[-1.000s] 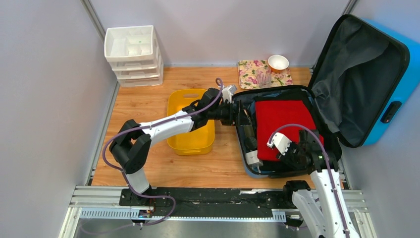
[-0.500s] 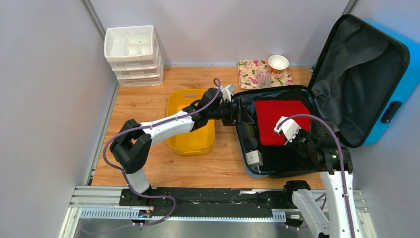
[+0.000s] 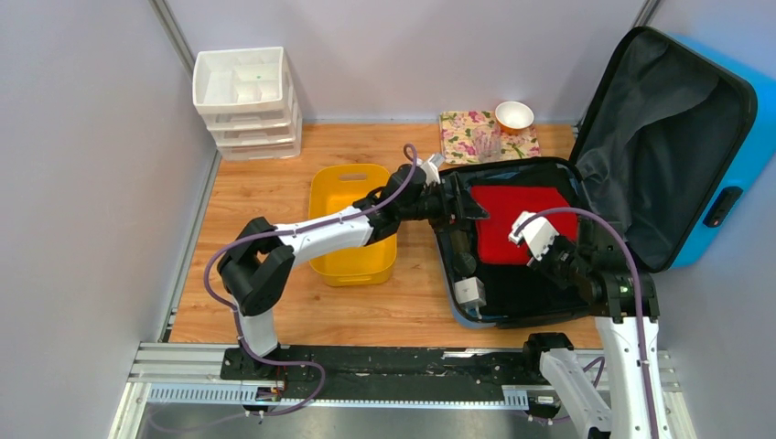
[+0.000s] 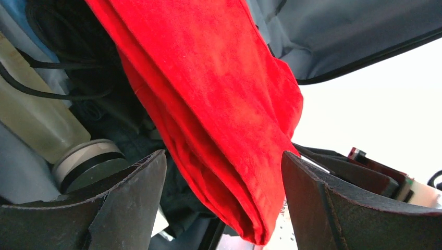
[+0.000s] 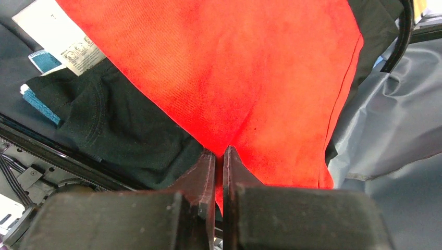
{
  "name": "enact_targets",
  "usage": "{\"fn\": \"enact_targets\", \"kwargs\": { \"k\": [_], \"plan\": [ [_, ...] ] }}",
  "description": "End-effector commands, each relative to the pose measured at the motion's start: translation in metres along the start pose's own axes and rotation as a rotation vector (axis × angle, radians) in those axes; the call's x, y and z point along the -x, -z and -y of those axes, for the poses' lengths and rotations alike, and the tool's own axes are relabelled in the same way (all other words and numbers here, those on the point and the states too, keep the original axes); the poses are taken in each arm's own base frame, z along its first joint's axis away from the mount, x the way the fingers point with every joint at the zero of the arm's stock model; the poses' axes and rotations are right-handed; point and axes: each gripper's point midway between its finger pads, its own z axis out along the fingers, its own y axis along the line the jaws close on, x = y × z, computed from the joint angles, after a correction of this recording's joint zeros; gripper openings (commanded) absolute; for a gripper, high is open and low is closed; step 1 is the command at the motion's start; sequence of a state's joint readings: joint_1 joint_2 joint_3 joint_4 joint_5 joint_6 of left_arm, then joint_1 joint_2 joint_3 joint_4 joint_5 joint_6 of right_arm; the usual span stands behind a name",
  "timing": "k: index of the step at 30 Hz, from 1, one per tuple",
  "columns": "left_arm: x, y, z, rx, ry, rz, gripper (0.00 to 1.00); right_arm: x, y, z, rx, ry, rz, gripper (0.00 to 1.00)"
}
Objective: Open, take out, and arrange the luggage
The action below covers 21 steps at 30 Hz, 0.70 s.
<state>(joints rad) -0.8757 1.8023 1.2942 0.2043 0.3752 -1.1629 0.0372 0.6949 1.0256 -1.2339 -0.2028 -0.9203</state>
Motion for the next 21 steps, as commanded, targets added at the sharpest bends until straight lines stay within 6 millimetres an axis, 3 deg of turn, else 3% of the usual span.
{"fn": "enact_targets", "kwargs": {
  "k": [1, 6, 9, 18, 20, 21],
  "plan": [
    [0.002, -0.015, 0.010, -0.020, 0.032, 0.018, 0.89, 0.027, 0.021, 0.012, -0.059, 0.010, 0.113, 0.00],
    [-0.024, -0.023, -0.022, 0.066, 0.069, -0.049, 0.89, 0.033, 0.027, 0.018, -0.090, -0.001, 0.131, 0.00],
    [-0.034, -0.026, -0.029, 0.075, 0.083, -0.071, 0.89, 0.036, 0.029, 0.020, -0.098, -0.009, 0.140, 0.00],
    [-0.025, -0.051, -0.006, -0.050, 0.095, -0.044, 0.89, 0.044, 0.037, 0.002, -0.032, -0.056, 0.192, 0.00],
    [-0.024, -0.053, -0.001, -0.071, 0.074, -0.043, 0.82, 0.046, 0.038, -0.007, 0.006, -0.067, 0.213, 0.00],
    [-0.023, -0.054, 0.002, -0.084, 0.057, -0.042, 0.65, 0.046, 0.039, -0.010, 0.014, -0.071, 0.221, 0.00]
  ]
}}
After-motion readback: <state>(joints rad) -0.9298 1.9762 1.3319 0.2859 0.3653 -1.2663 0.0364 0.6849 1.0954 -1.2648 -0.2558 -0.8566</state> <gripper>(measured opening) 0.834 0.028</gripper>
